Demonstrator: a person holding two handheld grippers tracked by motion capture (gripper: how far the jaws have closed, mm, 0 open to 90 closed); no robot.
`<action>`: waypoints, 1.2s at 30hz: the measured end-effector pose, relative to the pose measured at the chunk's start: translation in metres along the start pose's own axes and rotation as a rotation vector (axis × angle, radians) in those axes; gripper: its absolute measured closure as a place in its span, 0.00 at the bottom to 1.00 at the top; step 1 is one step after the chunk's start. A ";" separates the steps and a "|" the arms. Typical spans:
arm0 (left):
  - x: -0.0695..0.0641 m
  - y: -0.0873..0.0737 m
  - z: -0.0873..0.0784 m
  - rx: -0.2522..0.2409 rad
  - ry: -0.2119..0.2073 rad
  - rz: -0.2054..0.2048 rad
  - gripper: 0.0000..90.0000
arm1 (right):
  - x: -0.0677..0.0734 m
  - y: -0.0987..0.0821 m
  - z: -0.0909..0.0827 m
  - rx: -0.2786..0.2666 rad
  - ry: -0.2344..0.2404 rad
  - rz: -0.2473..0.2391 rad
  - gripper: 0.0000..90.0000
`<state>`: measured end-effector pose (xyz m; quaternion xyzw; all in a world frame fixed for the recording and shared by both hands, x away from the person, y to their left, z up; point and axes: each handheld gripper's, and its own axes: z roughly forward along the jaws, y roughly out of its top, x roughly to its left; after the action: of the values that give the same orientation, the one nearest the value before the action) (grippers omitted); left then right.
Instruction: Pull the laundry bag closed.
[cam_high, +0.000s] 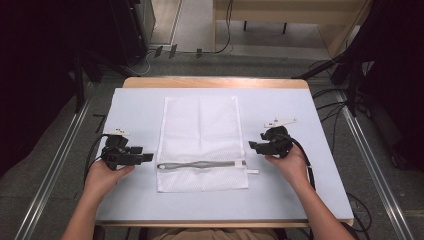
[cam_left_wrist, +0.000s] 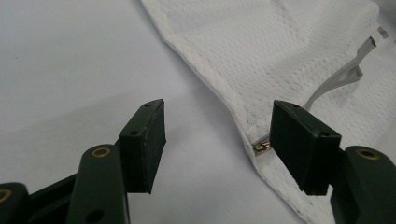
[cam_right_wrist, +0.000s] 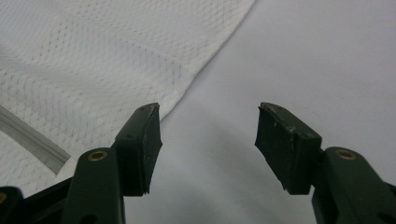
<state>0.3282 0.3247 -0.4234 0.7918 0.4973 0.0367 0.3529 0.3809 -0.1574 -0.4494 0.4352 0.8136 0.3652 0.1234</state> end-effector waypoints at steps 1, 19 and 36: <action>0.000 0.000 0.000 0.001 0.000 0.002 0.41 | 0.000 0.000 0.000 0.001 0.004 -0.005 0.47; 0.003 0.000 -0.001 -0.009 -0.005 -0.016 0.41 | 0.002 0.000 0.002 0.011 0.016 -0.013 0.50; 0.001 -0.002 -0.005 -0.014 -0.011 -0.019 0.42 | 0.011 0.005 0.001 0.020 0.040 -0.023 0.54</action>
<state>0.3251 0.3284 -0.4214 0.7847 0.5026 0.0322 0.3614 0.3780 -0.1464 -0.4459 0.4199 0.8245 0.3640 0.1069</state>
